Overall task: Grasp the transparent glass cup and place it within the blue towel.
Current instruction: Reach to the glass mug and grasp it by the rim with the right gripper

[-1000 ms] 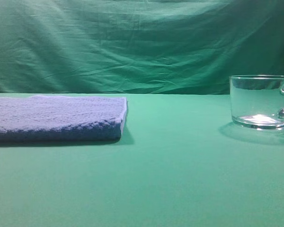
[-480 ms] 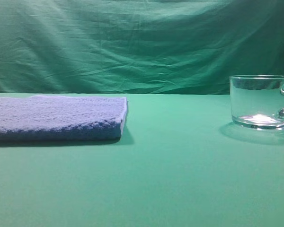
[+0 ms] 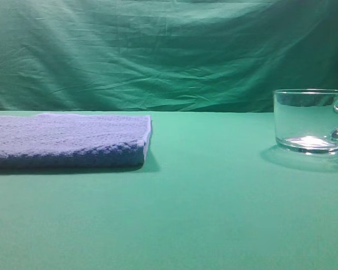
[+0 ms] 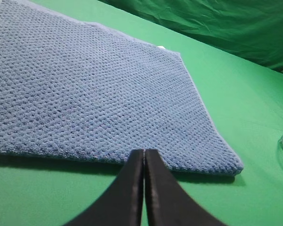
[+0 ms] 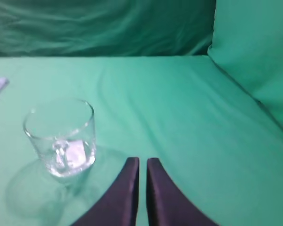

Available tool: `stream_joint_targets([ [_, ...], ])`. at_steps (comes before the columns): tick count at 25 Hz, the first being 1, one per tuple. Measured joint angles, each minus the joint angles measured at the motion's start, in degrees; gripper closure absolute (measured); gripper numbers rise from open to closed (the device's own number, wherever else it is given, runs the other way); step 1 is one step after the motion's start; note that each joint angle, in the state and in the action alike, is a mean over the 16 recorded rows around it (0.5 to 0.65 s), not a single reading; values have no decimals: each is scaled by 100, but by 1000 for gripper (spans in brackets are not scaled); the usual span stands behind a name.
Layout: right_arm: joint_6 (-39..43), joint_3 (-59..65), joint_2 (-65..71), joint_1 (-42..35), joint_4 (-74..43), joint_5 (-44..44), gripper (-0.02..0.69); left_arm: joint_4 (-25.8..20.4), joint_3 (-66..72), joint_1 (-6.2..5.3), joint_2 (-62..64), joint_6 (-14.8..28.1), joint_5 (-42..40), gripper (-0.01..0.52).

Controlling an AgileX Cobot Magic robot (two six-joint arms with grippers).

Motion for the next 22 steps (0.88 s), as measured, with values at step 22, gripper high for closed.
stream_joint_targets([
  [22, -724, -2855, 3624, -1, 533, 3060, 618, 0, 0, 0, 0, 0, 0, 514],
])
